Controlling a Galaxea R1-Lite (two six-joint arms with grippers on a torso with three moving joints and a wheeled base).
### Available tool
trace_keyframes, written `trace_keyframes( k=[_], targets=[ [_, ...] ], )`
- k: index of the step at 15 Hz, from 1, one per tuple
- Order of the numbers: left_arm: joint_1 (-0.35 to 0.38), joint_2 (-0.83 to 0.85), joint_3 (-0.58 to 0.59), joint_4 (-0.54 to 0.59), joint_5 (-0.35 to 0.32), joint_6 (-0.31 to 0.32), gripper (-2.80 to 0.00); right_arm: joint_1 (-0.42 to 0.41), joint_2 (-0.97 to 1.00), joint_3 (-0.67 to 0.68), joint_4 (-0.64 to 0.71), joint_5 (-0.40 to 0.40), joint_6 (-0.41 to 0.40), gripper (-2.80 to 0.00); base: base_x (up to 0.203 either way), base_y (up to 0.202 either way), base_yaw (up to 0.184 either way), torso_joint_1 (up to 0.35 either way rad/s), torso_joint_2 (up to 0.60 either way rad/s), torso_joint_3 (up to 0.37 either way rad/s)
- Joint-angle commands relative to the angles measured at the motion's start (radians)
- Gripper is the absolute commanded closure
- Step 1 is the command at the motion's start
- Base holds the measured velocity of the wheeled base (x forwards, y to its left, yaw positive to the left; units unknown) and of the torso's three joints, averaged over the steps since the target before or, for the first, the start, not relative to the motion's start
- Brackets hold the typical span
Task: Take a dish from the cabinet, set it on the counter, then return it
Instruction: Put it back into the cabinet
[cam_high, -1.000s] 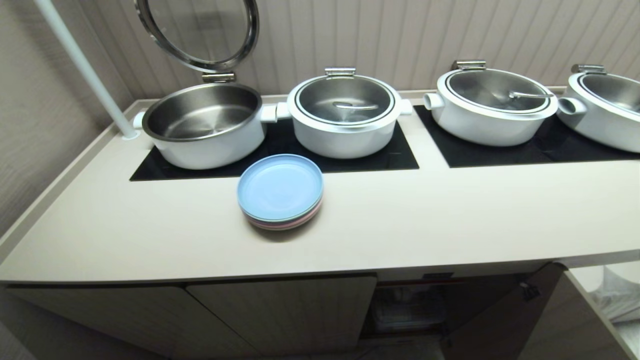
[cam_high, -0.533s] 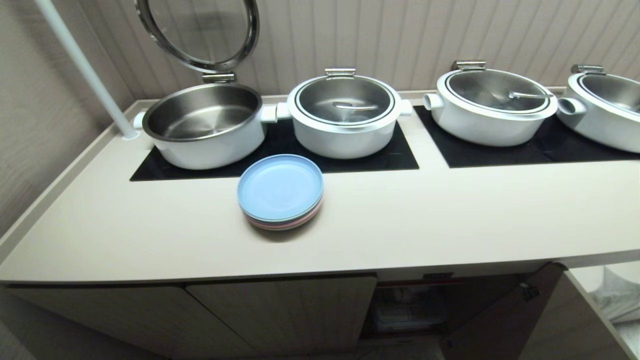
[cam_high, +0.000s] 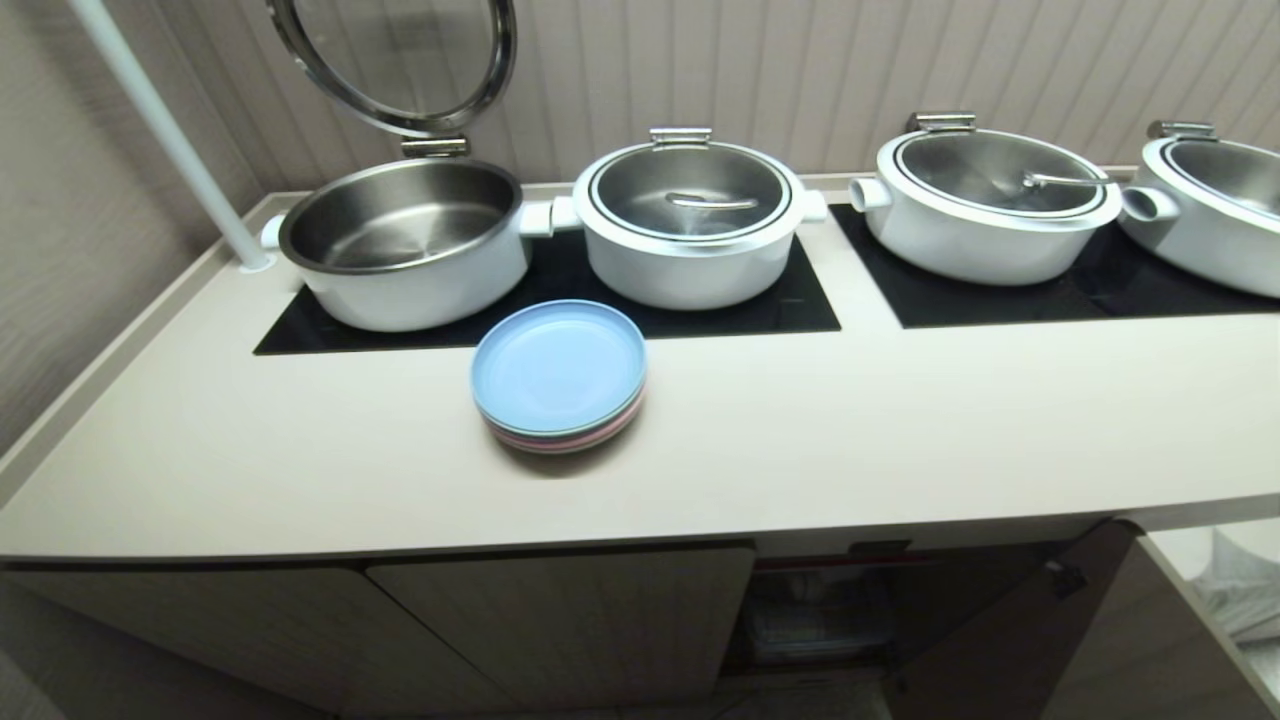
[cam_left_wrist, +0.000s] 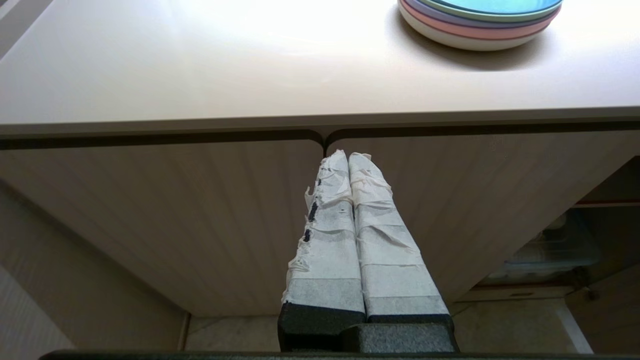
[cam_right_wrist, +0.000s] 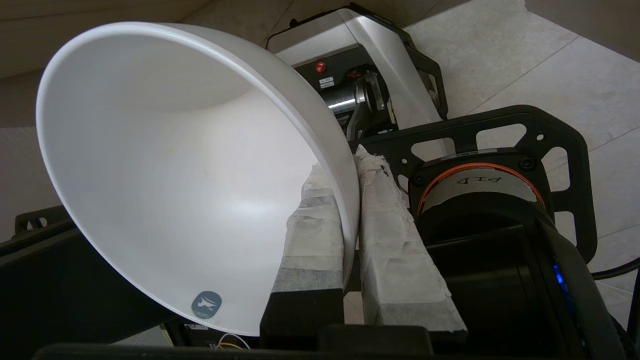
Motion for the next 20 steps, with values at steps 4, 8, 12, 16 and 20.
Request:
trace_keyframes(
  k=[4, 8, 12, 16, 20],
  targets=[
    [0.001, 0.0, 0.0, 0.0, -0.001, 0.0, 0.0, 0.002, 0.002, 0.0, 0.005, 0.009, 0.006, 0.0, 0.0, 0.0, 0.0, -0.085, 0.19, 0.095],
    [0.0, 0.0, 0.0, 0.0, -0.001, 0.0, 0.0, 0.005, 0.001, -0.002, 0.006, 0.009, 0.008, 0.0, 0.0, 0.0, 0.0, -0.122, 0.26, 0.136],
    [0.0, 0.0, 0.0, 0.0, -0.001, 0.0, 0.0, 0.005, 0.001, -0.007, 0.009, 0.009, 0.007, 0.0, 0.0, 0.0, 0.0, -0.146, 0.3, 0.162],
    [0.001, 0.0, 0.0, 0.0, 0.0, 0.0, 0.0, 0.005, 0.001, -0.008, 0.013, 0.009, 0.007, 0.0, 0.0, 0.0, 0.0, -0.145, 0.31, 0.159],
    [0.0, 0.0, 0.0, 0.0, -0.001, 0.0, 0.0, 0.003, 0.001, -0.009, 0.011, 0.009, 0.007, 0.0, 0.0, 0.0, 0.0, -0.149, 0.31, 0.159]
  ],
)
